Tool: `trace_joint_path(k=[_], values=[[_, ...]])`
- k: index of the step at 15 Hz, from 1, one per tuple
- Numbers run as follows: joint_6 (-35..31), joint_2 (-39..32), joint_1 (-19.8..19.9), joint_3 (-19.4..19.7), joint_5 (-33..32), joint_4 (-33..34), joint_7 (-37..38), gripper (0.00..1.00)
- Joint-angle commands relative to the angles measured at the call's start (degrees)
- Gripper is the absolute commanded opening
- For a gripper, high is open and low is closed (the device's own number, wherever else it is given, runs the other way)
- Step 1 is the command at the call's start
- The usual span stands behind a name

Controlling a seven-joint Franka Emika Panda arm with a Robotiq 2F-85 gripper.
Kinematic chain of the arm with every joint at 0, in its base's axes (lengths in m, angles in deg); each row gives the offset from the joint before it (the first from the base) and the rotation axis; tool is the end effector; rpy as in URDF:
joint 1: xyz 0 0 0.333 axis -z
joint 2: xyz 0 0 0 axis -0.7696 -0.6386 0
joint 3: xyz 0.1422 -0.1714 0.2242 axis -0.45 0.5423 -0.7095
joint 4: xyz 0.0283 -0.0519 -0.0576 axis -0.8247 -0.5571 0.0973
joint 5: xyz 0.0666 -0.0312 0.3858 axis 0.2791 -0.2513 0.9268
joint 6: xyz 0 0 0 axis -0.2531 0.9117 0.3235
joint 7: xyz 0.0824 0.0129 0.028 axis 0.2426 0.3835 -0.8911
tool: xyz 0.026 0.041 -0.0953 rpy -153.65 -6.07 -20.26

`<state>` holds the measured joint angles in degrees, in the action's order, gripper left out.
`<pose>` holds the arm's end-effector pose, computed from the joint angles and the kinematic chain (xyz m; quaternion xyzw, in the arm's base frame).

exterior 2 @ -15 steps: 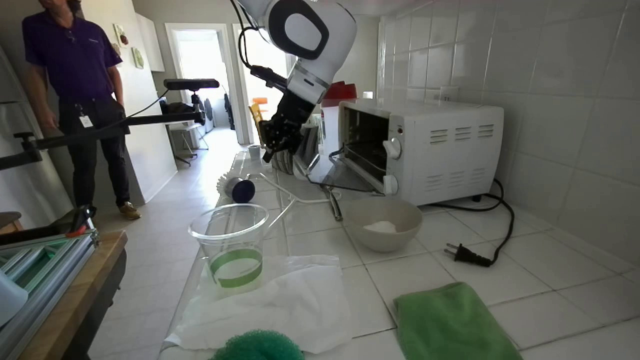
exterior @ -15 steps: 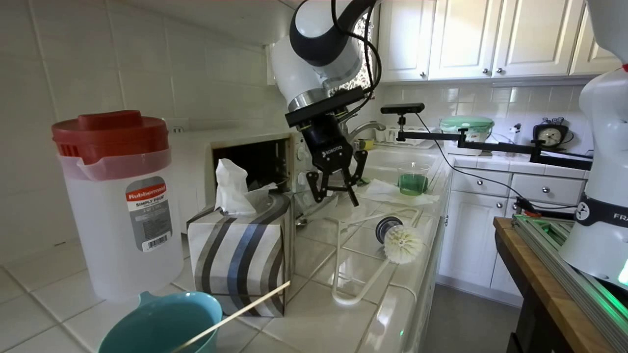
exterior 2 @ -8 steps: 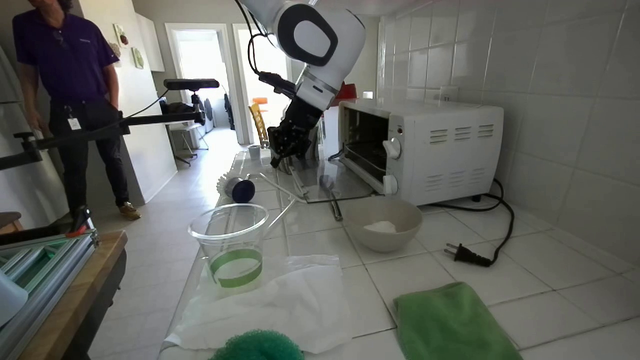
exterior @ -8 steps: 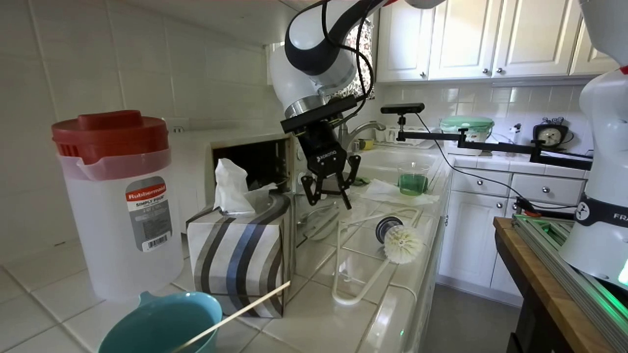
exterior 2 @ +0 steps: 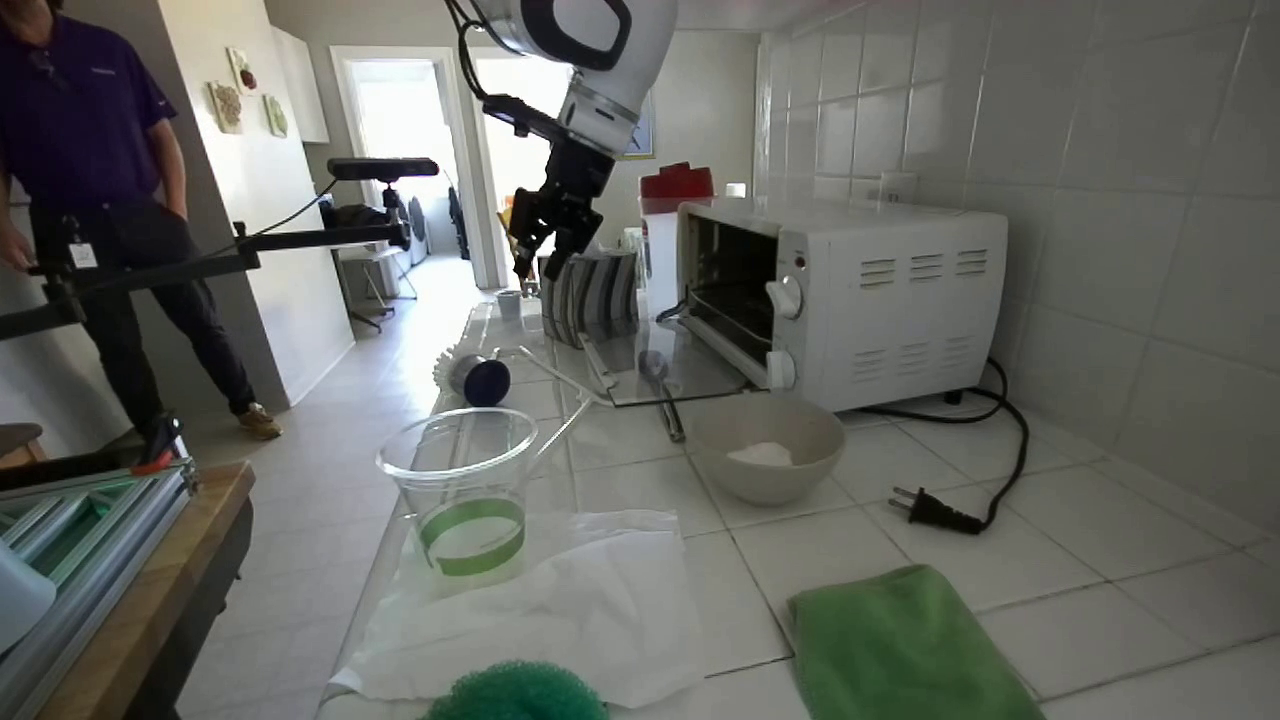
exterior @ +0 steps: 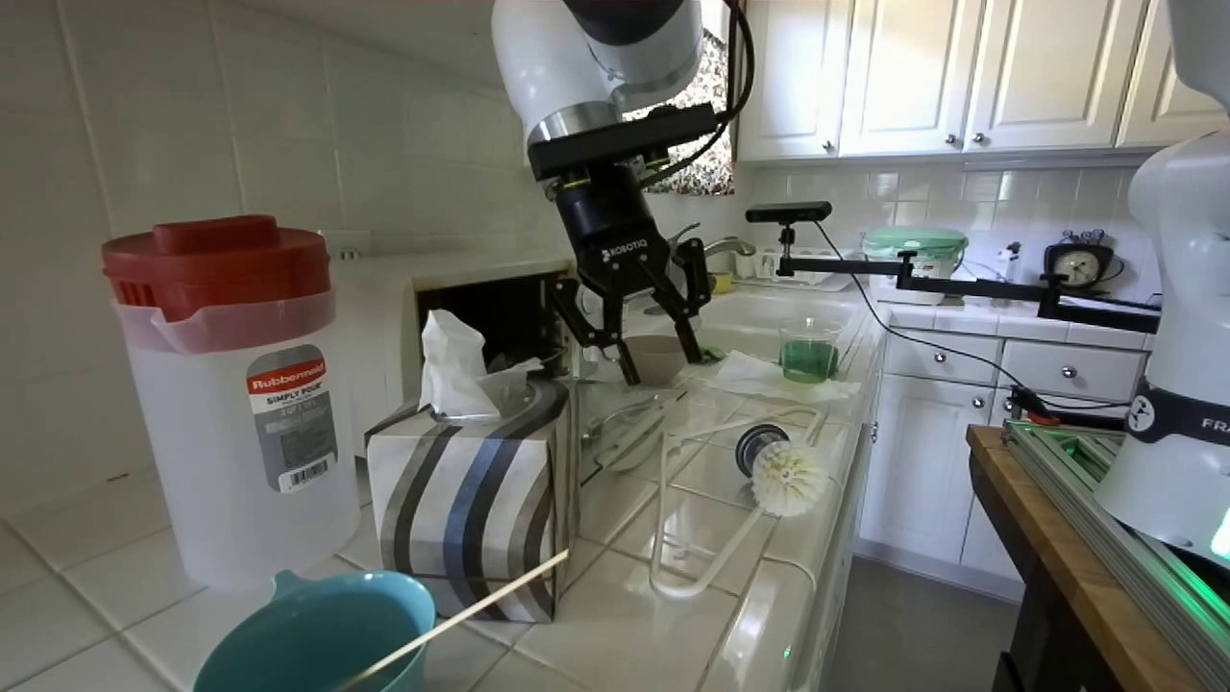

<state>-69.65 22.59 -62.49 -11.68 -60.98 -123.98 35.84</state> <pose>0.5774 0.1832 0.3249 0.8596 -0.4585 -0.2229 0.0347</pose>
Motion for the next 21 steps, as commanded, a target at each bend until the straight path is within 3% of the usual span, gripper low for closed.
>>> trace_joint_path(k=[1, 3, 12, 21], values=[[1.17, 0.97, -0.50, -0.33, -2.79, 0.08, -0.70, 0.91], [1.24, 1.07, -0.56, -0.40, -3.60, 0.09, -1.03, 1.00], [0.40, 2.27, -1.86, -2.64, -5.12, -0.45, -6.68, 1.00], [-2.66, 9.82, -4.27, -3.64, -17.45, -7.45, -12.24, 1.00]])
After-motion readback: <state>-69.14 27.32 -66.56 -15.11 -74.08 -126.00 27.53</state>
